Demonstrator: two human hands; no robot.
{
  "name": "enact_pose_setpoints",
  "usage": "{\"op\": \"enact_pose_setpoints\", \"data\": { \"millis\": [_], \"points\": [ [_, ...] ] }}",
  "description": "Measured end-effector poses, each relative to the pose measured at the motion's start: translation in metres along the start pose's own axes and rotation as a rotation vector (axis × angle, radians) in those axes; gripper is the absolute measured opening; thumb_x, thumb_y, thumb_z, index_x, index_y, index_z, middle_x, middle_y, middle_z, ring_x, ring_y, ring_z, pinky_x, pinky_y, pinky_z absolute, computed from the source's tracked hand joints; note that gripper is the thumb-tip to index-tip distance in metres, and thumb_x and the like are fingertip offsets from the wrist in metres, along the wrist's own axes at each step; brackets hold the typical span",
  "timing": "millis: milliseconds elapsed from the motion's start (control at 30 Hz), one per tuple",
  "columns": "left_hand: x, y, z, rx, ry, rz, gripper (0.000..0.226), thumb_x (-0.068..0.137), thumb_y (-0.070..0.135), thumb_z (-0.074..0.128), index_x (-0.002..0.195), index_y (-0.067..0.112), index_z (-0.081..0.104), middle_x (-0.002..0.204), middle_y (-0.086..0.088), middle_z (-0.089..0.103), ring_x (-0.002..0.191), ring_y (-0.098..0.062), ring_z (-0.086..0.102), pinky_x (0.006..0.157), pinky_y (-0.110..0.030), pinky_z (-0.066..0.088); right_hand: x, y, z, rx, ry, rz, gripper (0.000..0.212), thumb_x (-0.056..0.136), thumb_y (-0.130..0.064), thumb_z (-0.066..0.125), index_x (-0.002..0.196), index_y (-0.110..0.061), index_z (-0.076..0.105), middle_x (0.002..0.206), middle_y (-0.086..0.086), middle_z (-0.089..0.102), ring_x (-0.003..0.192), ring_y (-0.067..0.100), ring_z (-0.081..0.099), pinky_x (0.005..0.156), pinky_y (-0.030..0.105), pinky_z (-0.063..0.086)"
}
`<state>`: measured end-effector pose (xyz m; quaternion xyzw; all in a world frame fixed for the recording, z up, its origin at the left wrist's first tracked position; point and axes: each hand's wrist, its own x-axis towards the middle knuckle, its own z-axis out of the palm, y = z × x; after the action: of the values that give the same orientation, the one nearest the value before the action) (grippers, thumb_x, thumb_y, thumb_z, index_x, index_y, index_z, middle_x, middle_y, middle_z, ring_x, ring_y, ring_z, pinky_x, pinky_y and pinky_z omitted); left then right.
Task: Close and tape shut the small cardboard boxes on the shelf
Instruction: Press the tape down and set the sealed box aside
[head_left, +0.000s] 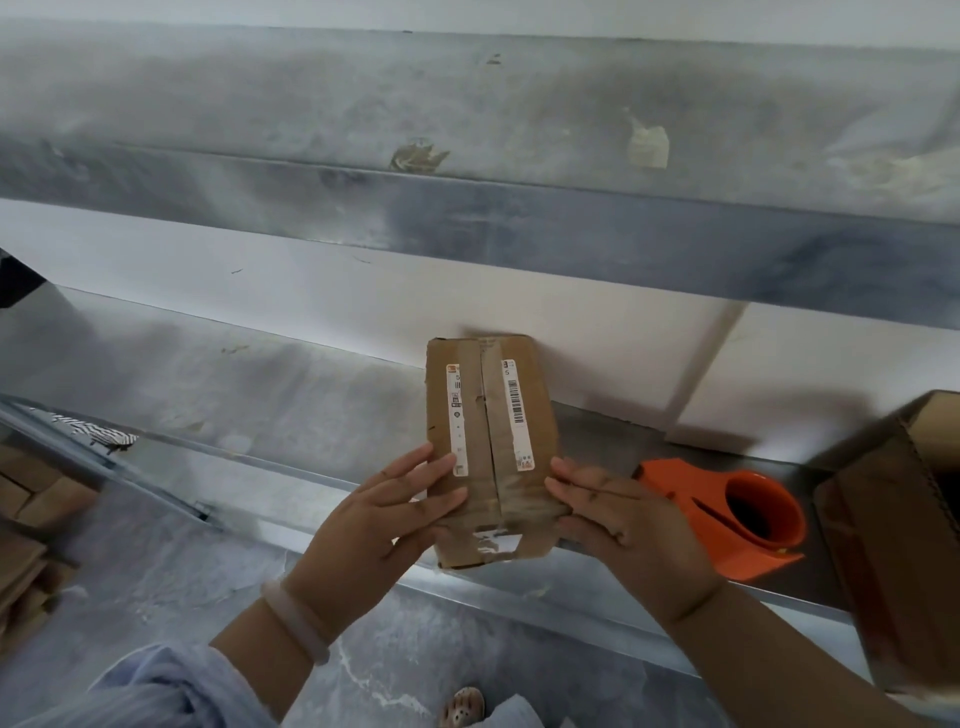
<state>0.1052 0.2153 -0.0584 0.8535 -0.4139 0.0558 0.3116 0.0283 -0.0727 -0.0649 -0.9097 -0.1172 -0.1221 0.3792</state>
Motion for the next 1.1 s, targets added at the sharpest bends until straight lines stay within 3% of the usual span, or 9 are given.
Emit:
{"op": "enact_pose_setpoints", "data": {
  "millis": [133, 267, 400, 533, 700, 800, 867, 1000, 1100],
  "points": [
    [0.001, -0.004, -0.005, 0.04, -0.095, 0.031, 0.037, 0.099, 0.034, 0.045, 0.134, 0.03, 0.059, 0.15, 0.014, 0.045, 0.146, -0.015, 0.03, 0.116, -0.028, 0.031, 0.0, -0.002, -0.003, 0.048, -0.024, 0.034, 0.041, 0.089, -0.02, 0.068, 0.129, -0.024, 0.059, 0.139, -0.018, 0.051, 0.13, -0.007, 0.045, 0.11, 0.014, 0.034],
    [0.002, 0.001, -0.009, 0.097, -0.05, 0.051, 0.035, 0.098, 0.037, 0.048, 0.129, 0.031, 0.063, 0.144, 0.011, 0.052, 0.142, -0.014, 0.037, 0.112, -0.031, 0.039, -0.006, -0.016, 0.0, 0.078, -0.001, 0.133, 0.046, 0.094, -0.046, 0.05, 0.138, -0.033, 0.048, 0.147, -0.028, 0.037, 0.135, -0.008, 0.037, 0.113, 0.02, 0.034],
    [-0.003, 0.02, 0.01, 0.131, 0.024, 0.075, 0.031, 0.096, 0.035, 0.052, 0.124, 0.03, 0.066, 0.141, 0.008, 0.055, 0.138, -0.017, 0.043, 0.103, -0.043, 0.049, -0.002, -0.033, 0.004, 0.295, 0.053, 0.502, 0.076, 0.083, -0.071, 0.05, 0.149, -0.043, 0.027, 0.148, -0.027, 0.036, 0.135, -0.009, 0.034, 0.112, 0.026, 0.034],
    [-0.011, 0.041, 0.028, -0.048, 0.2, -0.113, 0.031, 0.096, 0.029, 0.051, 0.125, 0.026, 0.061, 0.148, 0.0, 0.046, 0.136, -0.019, 0.045, 0.104, -0.037, 0.046, 0.007, -0.044, 0.007, 0.44, 0.041, 0.594, 0.042, 0.098, -0.028, 0.055, 0.126, -0.054, 0.037, 0.102, -0.041, 0.056, 0.098, -0.027, 0.051, 0.08, 0.0, 0.043],
    [-0.008, 0.046, 0.013, -0.129, 0.312, -0.438, 0.047, 0.092, 0.051, 0.044, 0.133, 0.031, 0.053, 0.134, 0.009, 0.044, 0.119, -0.012, 0.051, 0.094, -0.04, 0.056, -0.002, -0.058, 0.021, 0.504, 0.022, 0.642, 0.041, 0.095, -0.026, 0.06, 0.127, -0.05, 0.05, 0.121, -0.024, 0.062, 0.11, -0.004, 0.06, 0.096, 0.032, 0.054],
    [0.005, 0.049, -0.008, 0.127, 0.071, -0.597, 0.1, 0.07, 0.094, 0.025, 0.147, 0.031, 0.038, 0.146, 0.003, 0.035, 0.127, -0.02, 0.044, 0.107, -0.047, 0.045, -0.002, -0.069, 0.026, 0.368, -0.052, 0.551, 0.036, 0.096, -0.022, 0.058, 0.123, -0.046, 0.056, 0.118, -0.019, 0.063, 0.105, -0.008, 0.058, 0.087, 0.015, 0.05],
    [0.016, 0.053, -0.019, 0.323, -0.141, -0.643, 0.117, 0.054, 0.101, 0.02, 0.153, 0.038, 0.018, 0.158, -0.002, 0.019, 0.141, -0.026, 0.03, 0.113, -0.047, 0.031, 0.001, -0.077, 0.026, 0.312, -0.095, 0.497, 0.034, 0.097, -0.022, 0.056, 0.122, -0.045, 0.058, 0.116, -0.021, 0.061, 0.105, -0.01, 0.056, 0.083, 0.009, 0.046],
    [0.028, 0.043, -0.037, 0.347, -0.313, -0.568, 0.11, 0.057, 0.094, 0.038, 0.151, 0.043, 0.014, 0.159, -0.001, 0.01, 0.142, -0.026, 0.023, 0.112, -0.044, 0.035, 0.018, -0.076, 0.009, 0.216, -0.034, 0.472, 0.036, 0.097, -0.024, 0.055, 0.111, -0.057, 0.051, 0.106, -0.022, 0.061, 0.095, -0.006, 0.058, 0.08, 0.012, 0.046],
    [0.031, 0.025, -0.054, 0.276, -0.501, -0.404, 0.106, 0.065, 0.078, 0.059, 0.152, 0.046, 0.009, 0.16, 0.005, -0.005, 0.147, -0.024, 0.002, 0.117, -0.043, 0.028, 0.037, -0.065, -0.013, 0.087, 0.106, 0.403, 0.036, 0.096, -0.027, 0.055, 0.125, -0.048, 0.051, 0.115, -0.025, 0.05, 0.108, -0.006, 0.049, 0.095, 0.022, 0.046]
  ]
}}
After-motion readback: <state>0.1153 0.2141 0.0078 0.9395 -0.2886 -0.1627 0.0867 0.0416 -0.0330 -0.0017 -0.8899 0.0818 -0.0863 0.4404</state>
